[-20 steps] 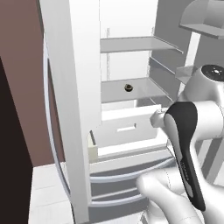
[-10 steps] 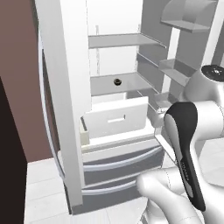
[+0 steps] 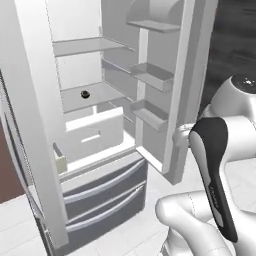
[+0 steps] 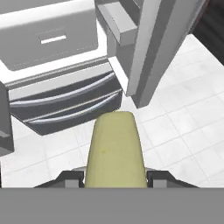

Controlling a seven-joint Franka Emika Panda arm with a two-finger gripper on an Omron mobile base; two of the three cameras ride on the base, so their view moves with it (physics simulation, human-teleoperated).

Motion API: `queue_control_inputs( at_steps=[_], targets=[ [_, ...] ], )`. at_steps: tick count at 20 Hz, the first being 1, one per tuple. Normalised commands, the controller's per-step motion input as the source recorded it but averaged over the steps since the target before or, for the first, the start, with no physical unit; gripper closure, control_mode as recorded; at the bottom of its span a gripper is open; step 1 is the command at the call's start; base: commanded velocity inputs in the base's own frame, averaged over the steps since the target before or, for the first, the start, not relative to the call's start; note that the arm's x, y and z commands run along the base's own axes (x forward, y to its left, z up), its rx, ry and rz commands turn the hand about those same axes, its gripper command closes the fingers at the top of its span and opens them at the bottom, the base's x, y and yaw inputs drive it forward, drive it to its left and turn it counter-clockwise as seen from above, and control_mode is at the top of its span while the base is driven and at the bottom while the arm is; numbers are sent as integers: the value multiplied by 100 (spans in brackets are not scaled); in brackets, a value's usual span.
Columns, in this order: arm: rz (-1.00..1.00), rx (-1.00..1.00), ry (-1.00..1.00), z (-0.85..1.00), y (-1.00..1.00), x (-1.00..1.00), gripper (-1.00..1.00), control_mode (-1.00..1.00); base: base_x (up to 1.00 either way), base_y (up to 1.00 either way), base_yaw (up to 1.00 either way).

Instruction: Retrieve the butter from the fridge and place it on a plate on the dining table. Then retrieve the butter knife by the fridge and place it near the plate.

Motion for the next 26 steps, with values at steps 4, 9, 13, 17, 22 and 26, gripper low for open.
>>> queue_control_inputs(
  at_steps=[4, 9, 13, 17, 22, 26],
  targets=[
    [0, 0, 0, 0, 0, 0, 100, 100, -24, 0, -75],
    [0, 0, 0, 0, 0, 0, 100, 100, -2, 0, -81],
    [0, 0, 0, 0, 0, 0, 100, 100, 0, -1, -88],
    [0, 0, 0, 0, 0, 0, 100, 100, 0, -3, -87],
    [0, 0, 0, 0, 0, 0, 100, 100, 0, 0, -82],
    [0, 0, 0, 0, 0, 0, 100, 100, -17, -8, -70]
  ],
)
